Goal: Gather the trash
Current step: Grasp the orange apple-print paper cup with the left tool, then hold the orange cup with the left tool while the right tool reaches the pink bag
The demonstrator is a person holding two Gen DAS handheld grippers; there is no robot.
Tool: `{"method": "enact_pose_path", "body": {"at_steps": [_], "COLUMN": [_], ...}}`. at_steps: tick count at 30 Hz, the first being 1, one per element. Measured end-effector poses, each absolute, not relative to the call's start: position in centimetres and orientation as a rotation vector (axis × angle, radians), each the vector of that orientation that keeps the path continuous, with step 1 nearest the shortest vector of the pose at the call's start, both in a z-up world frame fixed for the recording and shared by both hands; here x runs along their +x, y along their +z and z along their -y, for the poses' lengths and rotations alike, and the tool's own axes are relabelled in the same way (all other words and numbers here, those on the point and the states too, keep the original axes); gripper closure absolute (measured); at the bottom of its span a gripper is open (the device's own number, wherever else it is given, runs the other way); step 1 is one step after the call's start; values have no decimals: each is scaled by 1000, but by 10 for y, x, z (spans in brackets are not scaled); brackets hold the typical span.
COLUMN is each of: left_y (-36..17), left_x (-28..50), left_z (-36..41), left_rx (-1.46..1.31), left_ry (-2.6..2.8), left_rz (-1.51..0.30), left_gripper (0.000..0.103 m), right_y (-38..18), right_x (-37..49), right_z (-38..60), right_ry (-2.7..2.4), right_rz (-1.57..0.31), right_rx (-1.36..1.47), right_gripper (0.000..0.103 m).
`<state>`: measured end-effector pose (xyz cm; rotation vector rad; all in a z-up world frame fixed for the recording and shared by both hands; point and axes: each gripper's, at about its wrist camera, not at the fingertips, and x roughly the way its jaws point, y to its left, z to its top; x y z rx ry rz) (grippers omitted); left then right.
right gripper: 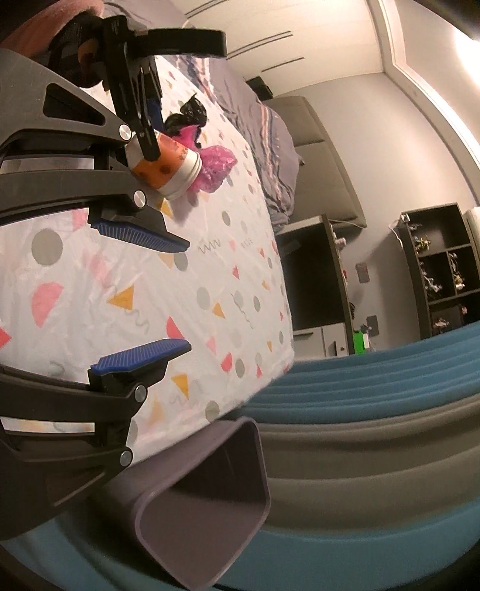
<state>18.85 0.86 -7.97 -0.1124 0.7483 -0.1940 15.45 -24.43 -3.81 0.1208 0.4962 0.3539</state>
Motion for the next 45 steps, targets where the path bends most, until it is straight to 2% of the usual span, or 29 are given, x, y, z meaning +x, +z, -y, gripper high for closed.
{"method": "enact_pose_path", "body": {"at_steps": [8, 16, 20, 23, 28, 32, 36, 41, 45], "left_y": [-73, -64, -66, -68, -71, -72, -79, -84, -79], "left_x": [168, 150, 148, 145, 138, 128, 132, 138, 136], "left_z": [-24, -26, -40, -48, -65, -63, -53, -58, -68], "left_rx": [-136, -16, -29, -23, -54, -77, -69, -48, 6], "left_ry": [-239, -343, -327, -290, -286, -296, -280, -282, -281], "left_rz": [-718, -701, -711, -719, -730, -738, -753, -778, -769], "left_gripper": [49, 48, 47, 42, 41, 30, 30, 45, 46], "right_y": [-43, -51, -57, -58, -58, -56, -56, -57, -59], "right_x": [157, 157, 161, 165, 166, 169, 175, 174, 177], "right_z": [213, 179, 158, 148, 123, 109, 103, 98, 94], "right_ry": [442, 573, 633, 667, 741, 773, 789, 822, 862], "right_rz": [-541, -600, -638, -658, -677, -677, -692, -710, -730], "right_rx": [102, 64, 48, 43, 3, -22, -3, -23, -23], "right_gripper": [54, 54, 62, 66, 70, 72, 75, 75, 76]}}
